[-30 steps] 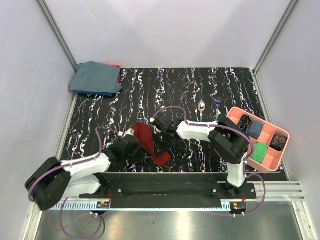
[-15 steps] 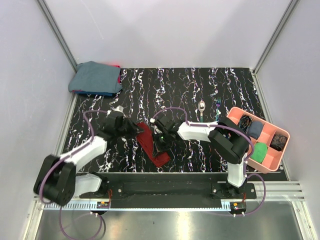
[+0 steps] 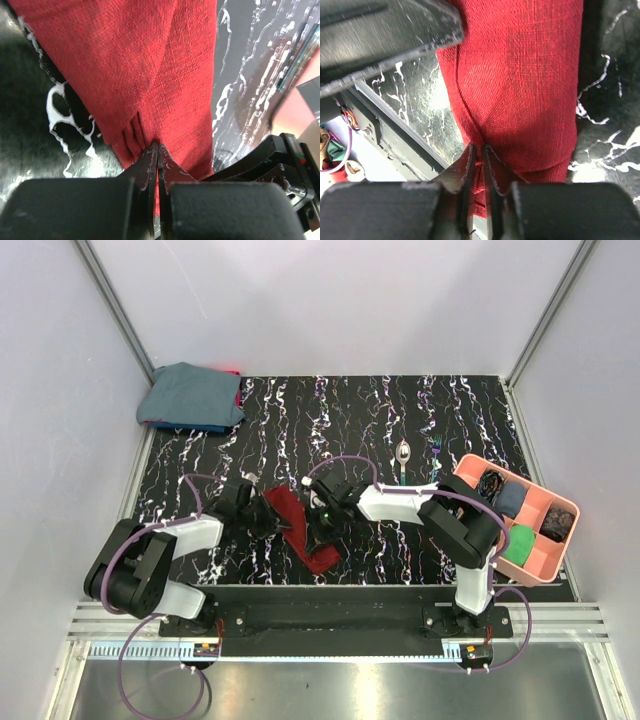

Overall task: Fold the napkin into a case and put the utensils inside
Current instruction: Smooth out the smaller rectangle-folded napkin from the folded napkin.

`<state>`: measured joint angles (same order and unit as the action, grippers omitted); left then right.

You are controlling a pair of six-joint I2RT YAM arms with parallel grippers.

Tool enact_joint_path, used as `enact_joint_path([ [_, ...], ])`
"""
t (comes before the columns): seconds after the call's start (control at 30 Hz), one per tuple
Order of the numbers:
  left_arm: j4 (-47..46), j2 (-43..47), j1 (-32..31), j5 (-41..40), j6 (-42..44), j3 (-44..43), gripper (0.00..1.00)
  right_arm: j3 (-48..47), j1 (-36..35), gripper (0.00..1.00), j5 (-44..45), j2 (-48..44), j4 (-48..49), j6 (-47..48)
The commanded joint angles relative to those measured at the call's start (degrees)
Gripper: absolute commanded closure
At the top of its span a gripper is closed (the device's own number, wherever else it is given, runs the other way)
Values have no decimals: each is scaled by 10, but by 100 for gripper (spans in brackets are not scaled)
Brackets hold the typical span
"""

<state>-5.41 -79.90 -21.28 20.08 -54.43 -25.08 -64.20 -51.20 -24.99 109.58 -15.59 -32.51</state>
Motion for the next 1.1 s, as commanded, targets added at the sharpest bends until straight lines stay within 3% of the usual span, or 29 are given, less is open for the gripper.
enact_joint_path([
  [0.0, -12, -34, 19, -10, 39, 22, 100, 18, 13, 80, 19, -44, -35, 17],
  [0.17, -11, -18, 22, -22, 44, 37, 100, -27, 23, 64, 17, -103, -70, 26],
  [0.37, -13, -13, 22, -25, 43, 42, 100, -101, 27, 66, -15, -34, -74, 37],
  [0.57, -20, -11, 23, -28, 37, 41, 100, -7, 25, 74, -35, -9, 13, 9],
  [0.73, -20, -2, 22, -31, 39, 32, 100, 24, 25, 74, 3, -34, 5, 31],
  [0.87, 18, 49, 22, -34, 55, 3, 99, -23, 25, 70, 31, -42, -57, 87],
  [0.97, 54, 128, 36, -27, 60, -22, 86, -64, 24, 65, 33, -46, -108, 121],
  [1.07, 176, 192, 59, -28, 98, -94, 75, -112, 24, 62, 41, -46, -156, 151],
])
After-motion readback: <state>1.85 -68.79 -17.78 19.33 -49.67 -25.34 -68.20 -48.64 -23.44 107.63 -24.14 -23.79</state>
